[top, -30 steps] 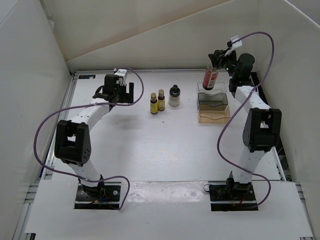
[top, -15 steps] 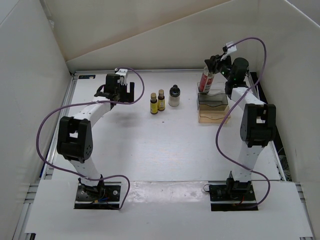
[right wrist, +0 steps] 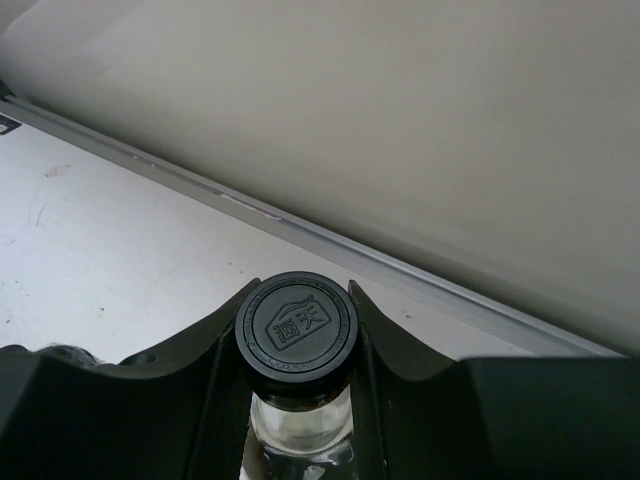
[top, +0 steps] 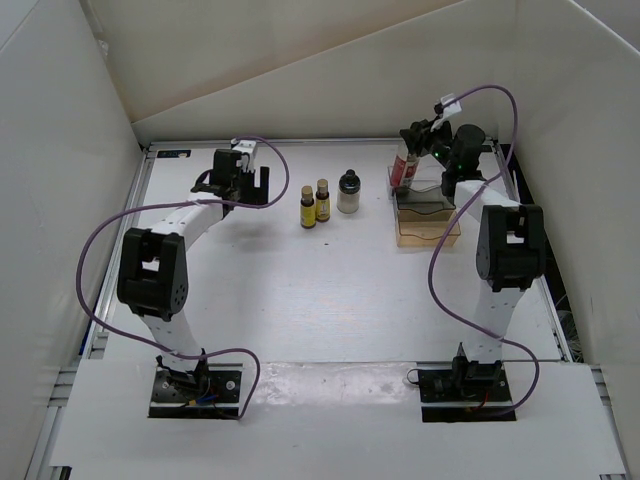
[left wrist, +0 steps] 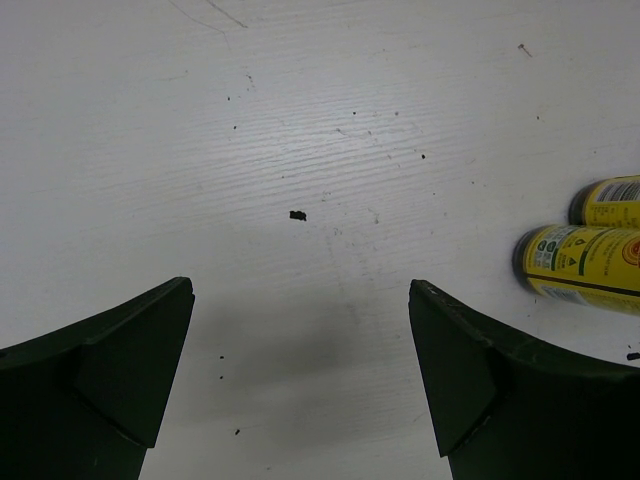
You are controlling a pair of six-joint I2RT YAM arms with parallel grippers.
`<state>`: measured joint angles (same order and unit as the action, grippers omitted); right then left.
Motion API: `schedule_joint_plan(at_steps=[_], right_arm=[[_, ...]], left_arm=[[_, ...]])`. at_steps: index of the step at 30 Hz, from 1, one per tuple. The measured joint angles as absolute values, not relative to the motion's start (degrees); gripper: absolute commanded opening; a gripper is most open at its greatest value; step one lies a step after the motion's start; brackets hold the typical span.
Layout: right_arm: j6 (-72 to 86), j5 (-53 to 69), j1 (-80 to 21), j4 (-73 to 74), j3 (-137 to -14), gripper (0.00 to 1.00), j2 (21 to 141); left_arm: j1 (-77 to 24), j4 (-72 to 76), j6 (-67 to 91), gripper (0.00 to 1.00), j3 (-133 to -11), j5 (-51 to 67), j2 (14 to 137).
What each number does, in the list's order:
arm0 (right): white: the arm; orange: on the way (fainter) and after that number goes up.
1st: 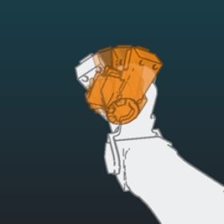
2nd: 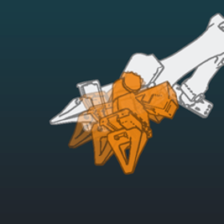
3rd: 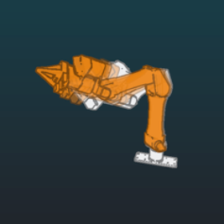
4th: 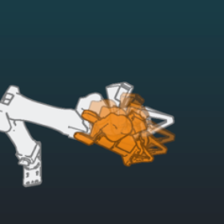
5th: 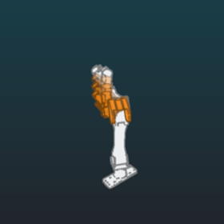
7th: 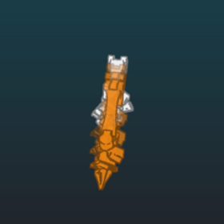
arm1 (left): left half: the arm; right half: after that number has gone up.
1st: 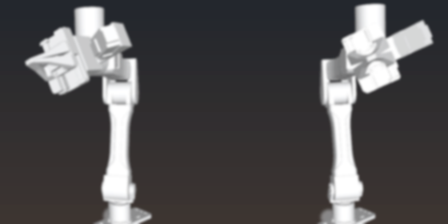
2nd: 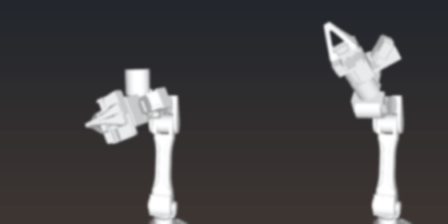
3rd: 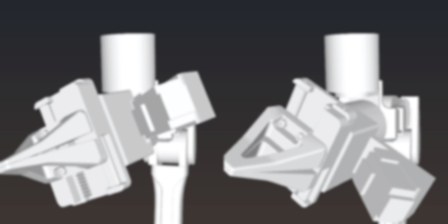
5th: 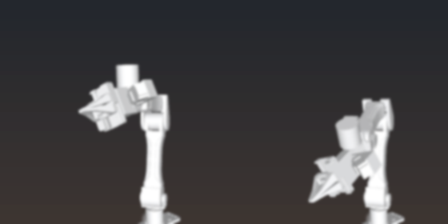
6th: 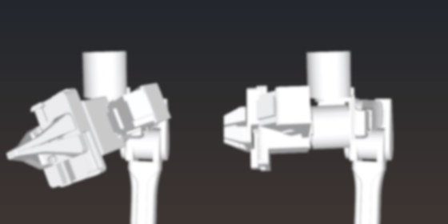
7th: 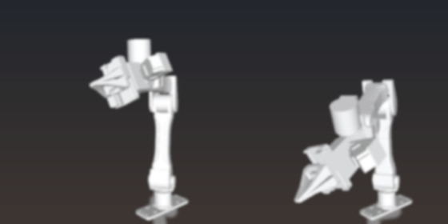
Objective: Organize the condiment bottles
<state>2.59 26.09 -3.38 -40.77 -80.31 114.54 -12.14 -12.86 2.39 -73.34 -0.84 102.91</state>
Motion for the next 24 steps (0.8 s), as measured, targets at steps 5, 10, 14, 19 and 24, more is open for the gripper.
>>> schedule_joint_plan(at_steps=[5, 10, 14, 19, 24], right_arm=[[2.61, 26.15, -3.84, -41.56, -80.31, 0.12, 114.89], [2.94, 26.24, -3.84, -43.27, -79.53, 0.68, 114.89], [2.87, 25.67, -3.81, -46.78, -77.82, 0.90, 114.39], [2.72, 25.15, -3.75, -48.21, -75.09, 0.90, 113.23], [1.52, 23.66, -3.77, -47.94, -74.11, 0.90, 111.79]], left_arm=[[-11.81, -12.84, 2.42, 1.00, -73.78, -0.54, 103.00], [-11.73, -12.29, 2.61, 1.00, -74.00, -0.01, 103.74], [-11.73, -12.08, 2.85, 1.00, -74.00, 0.40, 104.42], [-11.73, -11.92, 3.05, 1.00, -74.00, 0.89, 104.62], [-11.73, -11.94, 3.09, 1.00, -74.00, 1.10, 104.62]])
